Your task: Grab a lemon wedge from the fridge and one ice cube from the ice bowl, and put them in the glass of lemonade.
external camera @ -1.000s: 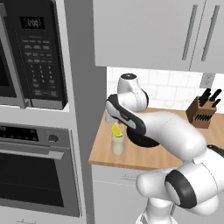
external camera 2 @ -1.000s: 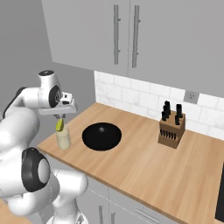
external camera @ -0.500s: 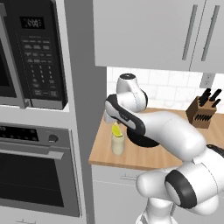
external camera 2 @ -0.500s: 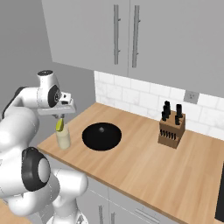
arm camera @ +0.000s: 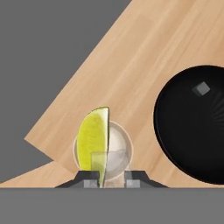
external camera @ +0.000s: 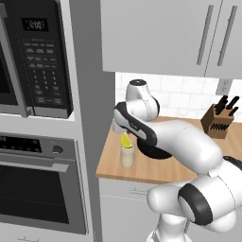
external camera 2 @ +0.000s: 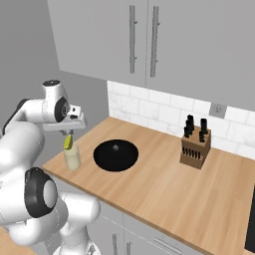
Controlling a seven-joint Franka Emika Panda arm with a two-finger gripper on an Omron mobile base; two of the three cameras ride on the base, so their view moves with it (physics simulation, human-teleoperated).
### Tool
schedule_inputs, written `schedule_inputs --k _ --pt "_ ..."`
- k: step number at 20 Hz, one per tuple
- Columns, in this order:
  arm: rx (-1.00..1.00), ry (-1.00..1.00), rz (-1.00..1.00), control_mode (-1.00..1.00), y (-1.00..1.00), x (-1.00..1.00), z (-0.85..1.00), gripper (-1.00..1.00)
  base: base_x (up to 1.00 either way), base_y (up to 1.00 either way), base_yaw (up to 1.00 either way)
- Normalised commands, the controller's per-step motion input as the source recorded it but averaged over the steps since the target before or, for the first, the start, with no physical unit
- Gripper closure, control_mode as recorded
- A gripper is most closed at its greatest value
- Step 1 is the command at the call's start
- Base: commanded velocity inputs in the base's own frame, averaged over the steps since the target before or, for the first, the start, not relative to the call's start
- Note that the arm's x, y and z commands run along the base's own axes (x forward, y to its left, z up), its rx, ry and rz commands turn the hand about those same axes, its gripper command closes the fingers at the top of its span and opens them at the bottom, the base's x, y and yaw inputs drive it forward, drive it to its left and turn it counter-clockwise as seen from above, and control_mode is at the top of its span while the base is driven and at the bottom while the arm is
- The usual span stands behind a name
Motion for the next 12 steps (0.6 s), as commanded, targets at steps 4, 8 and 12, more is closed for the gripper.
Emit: schedule_inputs --k 4,8,12 --pt "0.0 0.0 0.0 -1.0 -0.15 0.03 -0.03 1.0 0.0 0.0 0.0" --pt "0.0 0.0 0.0 -1.0 0.0 0.0 0.0 1.0 0.0 0.0 0.0" --pt "0.0 0.01 0.0 -1.0 0.1 0.08 0.0 1.0 0.0 0.0 0.0"
